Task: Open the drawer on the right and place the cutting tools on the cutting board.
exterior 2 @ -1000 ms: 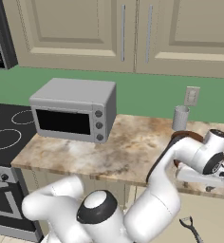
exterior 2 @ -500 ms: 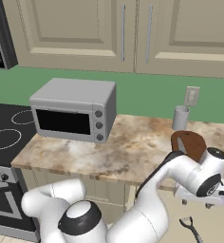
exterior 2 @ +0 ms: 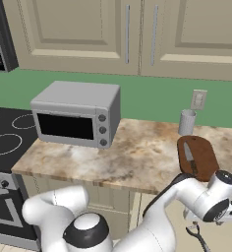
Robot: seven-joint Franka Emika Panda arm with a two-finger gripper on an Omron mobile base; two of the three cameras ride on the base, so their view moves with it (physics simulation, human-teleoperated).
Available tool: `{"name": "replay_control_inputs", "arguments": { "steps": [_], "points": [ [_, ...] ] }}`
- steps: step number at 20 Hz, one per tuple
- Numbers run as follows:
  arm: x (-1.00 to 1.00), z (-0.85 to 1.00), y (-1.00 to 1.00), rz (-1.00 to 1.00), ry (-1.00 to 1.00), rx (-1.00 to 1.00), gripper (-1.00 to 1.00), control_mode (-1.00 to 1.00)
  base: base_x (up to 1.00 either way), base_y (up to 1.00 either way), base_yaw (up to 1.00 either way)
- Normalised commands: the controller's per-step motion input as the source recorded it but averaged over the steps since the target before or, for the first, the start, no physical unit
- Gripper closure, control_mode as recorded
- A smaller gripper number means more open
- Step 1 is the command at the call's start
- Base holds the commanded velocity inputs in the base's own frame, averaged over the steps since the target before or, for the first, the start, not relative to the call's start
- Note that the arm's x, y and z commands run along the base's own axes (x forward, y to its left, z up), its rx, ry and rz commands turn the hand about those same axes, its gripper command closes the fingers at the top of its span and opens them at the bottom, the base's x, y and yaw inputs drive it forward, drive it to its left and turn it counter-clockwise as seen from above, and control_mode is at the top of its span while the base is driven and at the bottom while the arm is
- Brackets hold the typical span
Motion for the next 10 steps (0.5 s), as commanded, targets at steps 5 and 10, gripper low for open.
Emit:
{"name": "replay_control_inputs", "arguments": {
  "steps": [5, 10],
  "points": [
    [0.01, -0.28, -0.36, 0.16, 0.0, 0.0, -1.0, -1.0, 0.0, 0.0, 0.0],
    [0.12, -0.06, -0.25, 0.1, 0.01, 0.0, -1.0, -1.0, 0.0, 0.0, 0.0]
  ]
}}
